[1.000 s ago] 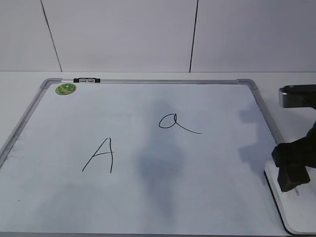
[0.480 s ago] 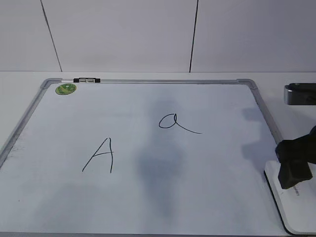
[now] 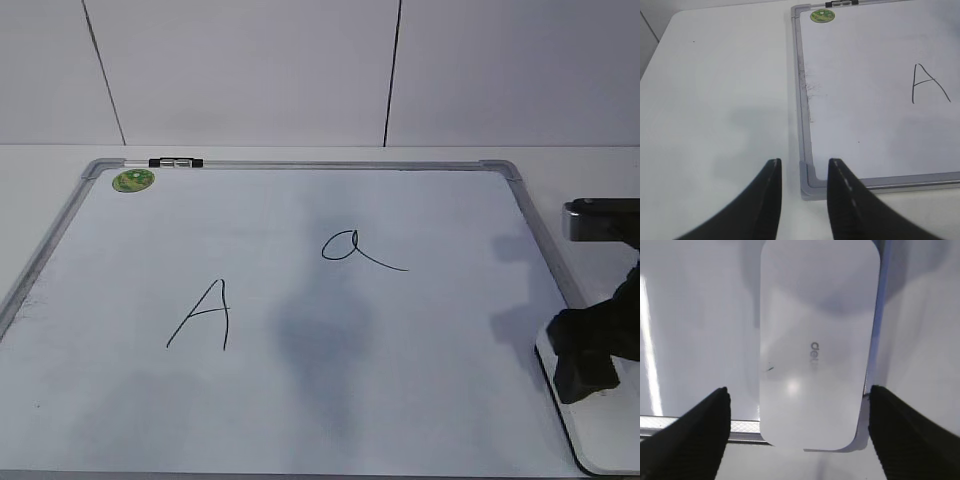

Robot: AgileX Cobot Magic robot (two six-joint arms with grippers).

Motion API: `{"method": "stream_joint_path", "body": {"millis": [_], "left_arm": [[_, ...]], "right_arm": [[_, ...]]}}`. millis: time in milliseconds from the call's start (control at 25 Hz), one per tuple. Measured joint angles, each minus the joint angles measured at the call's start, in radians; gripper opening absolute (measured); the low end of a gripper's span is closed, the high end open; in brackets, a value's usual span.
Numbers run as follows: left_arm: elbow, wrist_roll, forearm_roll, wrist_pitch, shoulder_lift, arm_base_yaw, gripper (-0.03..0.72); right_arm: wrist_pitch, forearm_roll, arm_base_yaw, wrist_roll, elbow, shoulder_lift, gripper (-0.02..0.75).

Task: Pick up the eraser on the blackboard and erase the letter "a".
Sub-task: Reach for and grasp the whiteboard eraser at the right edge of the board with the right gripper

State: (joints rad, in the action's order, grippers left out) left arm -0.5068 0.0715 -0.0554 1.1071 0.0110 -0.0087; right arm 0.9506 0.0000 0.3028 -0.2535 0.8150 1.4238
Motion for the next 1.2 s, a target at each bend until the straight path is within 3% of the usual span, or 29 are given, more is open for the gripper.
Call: {"method": "stream_joint_path", "body": {"millis": [1200], "left_arm": [[0.0, 0.0, 0.0, 0.0, 0.0, 0.0, 0.235]], "right_arm": [[-0.055, 0.02, -0.043, 0.038, 0.0, 0.074, 0.671]]}}
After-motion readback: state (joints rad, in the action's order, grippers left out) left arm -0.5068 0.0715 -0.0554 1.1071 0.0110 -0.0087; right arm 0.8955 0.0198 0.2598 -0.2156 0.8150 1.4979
